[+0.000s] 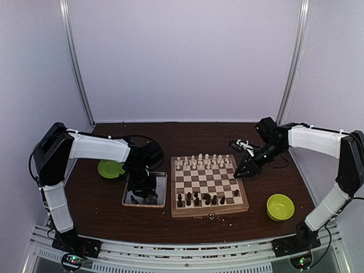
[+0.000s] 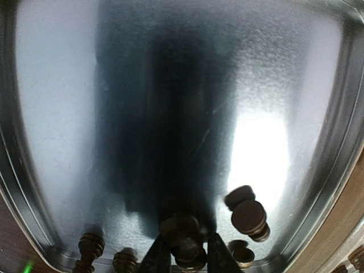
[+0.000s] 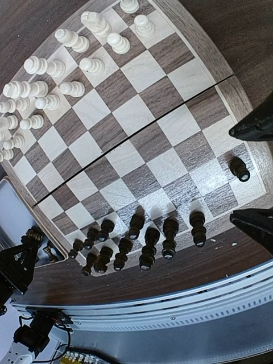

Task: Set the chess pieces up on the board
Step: Pick up the knight from the storage box, then pass from the left arm to the right

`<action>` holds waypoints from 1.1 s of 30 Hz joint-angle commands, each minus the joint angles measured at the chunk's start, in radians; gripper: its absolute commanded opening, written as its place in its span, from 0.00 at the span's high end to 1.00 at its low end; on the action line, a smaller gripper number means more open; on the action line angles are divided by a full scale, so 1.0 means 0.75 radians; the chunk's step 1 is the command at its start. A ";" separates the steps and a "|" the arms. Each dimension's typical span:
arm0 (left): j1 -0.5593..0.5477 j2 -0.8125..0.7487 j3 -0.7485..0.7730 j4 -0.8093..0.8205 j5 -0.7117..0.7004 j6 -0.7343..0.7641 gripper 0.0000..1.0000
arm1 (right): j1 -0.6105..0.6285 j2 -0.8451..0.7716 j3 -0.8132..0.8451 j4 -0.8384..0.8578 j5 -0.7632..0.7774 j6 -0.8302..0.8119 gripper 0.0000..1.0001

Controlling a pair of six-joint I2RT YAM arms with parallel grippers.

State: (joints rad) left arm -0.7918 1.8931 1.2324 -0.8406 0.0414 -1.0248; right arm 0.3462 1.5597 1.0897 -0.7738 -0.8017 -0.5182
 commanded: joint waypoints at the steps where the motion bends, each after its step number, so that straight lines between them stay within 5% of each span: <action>1: 0.006 -0.002 -0.002 -0.035 0.013 0.075 0.83 | -0.011 0.010 0.034 -0.023 -0.030 -0.014 0.59; 7: 0.003 -0.102 -0.031 -0.069 -0.043 0.292 0.96 | -0.009 -0.019 0.041 -0.008 -0.046 0.021 0.59; 15: -0.017 -0.340 -0.153 0.152 -0.187 0.640 0.98 | 0.044 -0.052 0.156 0.002 -0.171 0.187 0.57; 28: -0.257 -0.470 -0.071 0.621 -0.123 0.964 0.93 | 0.272 0.463 0.833 -0.439 -0.449 0.353 0.55; 33: -0.305 -0.389 0.037 0.633 -0.097 0.989 0.93 | 0.370 0.533 0.872 -0.367 -0.469 0.467 0.53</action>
State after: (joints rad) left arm -1.0000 1.5604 1.1908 -0.4442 -0.0525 -0.3317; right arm 0.5735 1.9465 1.7123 -1.0172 -1.0935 -0.2501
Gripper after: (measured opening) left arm 0.127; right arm 0.464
